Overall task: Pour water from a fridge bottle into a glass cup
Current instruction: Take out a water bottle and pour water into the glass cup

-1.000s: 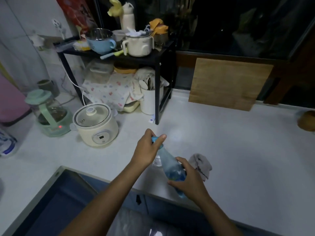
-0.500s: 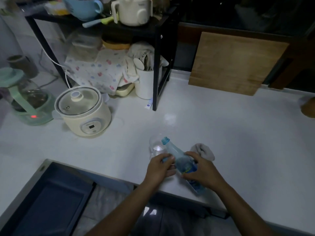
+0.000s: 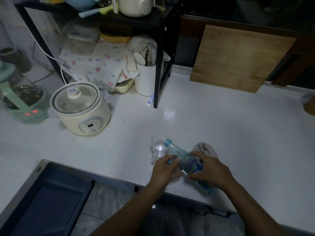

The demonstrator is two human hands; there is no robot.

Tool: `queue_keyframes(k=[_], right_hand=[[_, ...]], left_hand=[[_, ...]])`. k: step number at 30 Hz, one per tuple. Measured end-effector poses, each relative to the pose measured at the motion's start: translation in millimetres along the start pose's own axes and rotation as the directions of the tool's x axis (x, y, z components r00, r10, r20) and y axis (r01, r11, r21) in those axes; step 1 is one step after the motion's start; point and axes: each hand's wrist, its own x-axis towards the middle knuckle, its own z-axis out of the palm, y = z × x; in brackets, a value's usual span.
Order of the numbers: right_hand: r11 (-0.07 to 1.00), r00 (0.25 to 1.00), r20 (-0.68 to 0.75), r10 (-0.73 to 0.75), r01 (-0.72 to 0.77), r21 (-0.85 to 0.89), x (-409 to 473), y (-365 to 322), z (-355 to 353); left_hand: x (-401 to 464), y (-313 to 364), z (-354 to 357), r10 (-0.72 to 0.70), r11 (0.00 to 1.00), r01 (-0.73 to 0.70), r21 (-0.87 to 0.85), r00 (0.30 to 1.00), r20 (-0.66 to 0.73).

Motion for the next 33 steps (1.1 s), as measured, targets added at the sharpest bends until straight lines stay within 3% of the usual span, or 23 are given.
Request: queue_keyframes(k=[18, 33], right_hand=[[0.973, 0.998, -0.058, -0.038, 0.024, -0.23, -7.4, -11.2, -19.7], [0.969, 0.998, -0.057, -0.037, 0.022, -0.247, -3.6, -10.2, -20.7]], left_hand=[[-6.4, 2.9, 5.9, -0.014, 0.996, 0.023, -0.082, 0.994, 0.108], [-10.1, 7.2, 8.3, -0.005, 0.995, 0.014, -0.094, 0.995, 0.102]])
